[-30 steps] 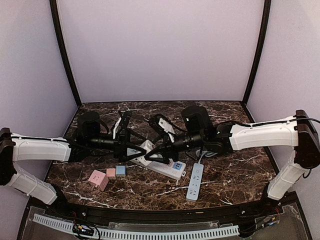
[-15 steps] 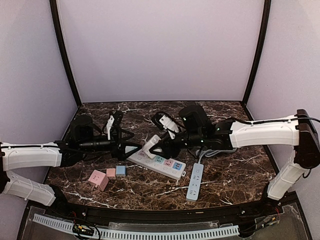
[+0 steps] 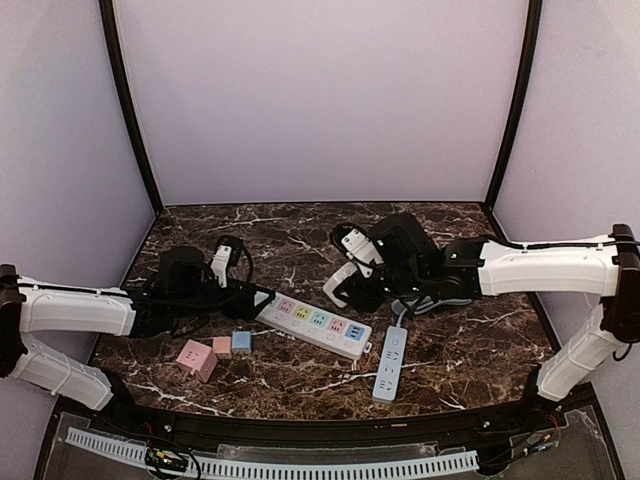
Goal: Insert the plug
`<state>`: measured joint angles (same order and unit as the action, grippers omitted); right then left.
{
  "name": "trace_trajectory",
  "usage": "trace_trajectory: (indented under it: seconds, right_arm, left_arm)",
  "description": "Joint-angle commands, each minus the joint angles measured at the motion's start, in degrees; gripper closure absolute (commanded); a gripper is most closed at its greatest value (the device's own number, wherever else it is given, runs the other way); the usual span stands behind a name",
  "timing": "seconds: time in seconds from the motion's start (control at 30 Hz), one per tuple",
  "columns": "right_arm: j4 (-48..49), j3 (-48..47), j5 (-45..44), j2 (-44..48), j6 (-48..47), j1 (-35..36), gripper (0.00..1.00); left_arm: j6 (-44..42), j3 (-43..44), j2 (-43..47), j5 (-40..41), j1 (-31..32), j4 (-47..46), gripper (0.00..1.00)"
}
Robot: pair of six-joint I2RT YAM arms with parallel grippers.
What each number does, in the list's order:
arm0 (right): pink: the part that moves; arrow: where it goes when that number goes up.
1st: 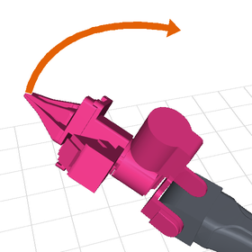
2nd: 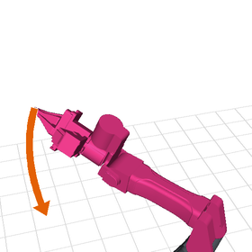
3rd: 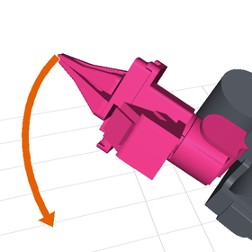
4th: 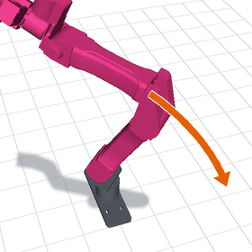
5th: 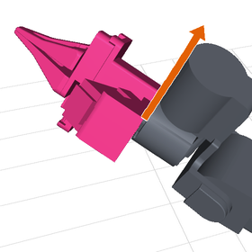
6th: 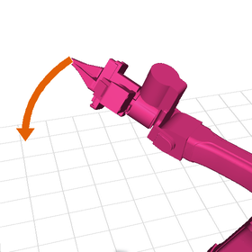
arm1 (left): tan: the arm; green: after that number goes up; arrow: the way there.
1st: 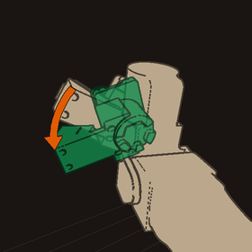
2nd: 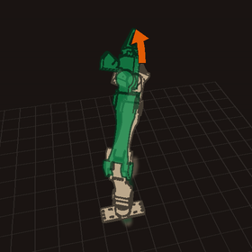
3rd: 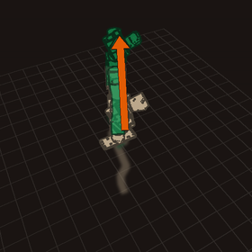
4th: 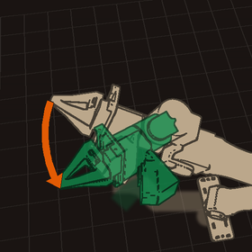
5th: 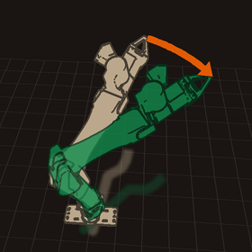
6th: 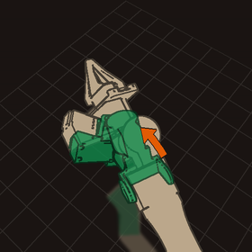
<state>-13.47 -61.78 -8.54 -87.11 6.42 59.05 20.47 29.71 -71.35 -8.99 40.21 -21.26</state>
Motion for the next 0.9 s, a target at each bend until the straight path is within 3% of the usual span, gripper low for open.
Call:
trace_trajectory:
  seconds: [0.0,0.37,0.67,0.87]
  right_arm:
    - [0.3,0.3,-11.2,1.6,-1.3,0.2,1.00]
    - [-7.3,-4.1,-23.8,-9.7,3.7,-3.3,1.00]
    - [-10.4,-6.3,-18.6,-17.4,0.9,-3.3,1.00]
    - [-9.9,-5.4,-10.5,-16.9,-1.1,-3.1,1.00]
  left_arm:
    - [8.7,-0.9,-2.1,7.5,2.2,2.4,0.17]
    - [15.5,-2.0,-9.0,15.1,4.0,2.0,0.39]
    - [15.3,-1.1,-16.8,14.8,4.1,-4.5,0.46]
    - [13.0,1.4,-21.4,14.4,4.0,-6.3,0.47]
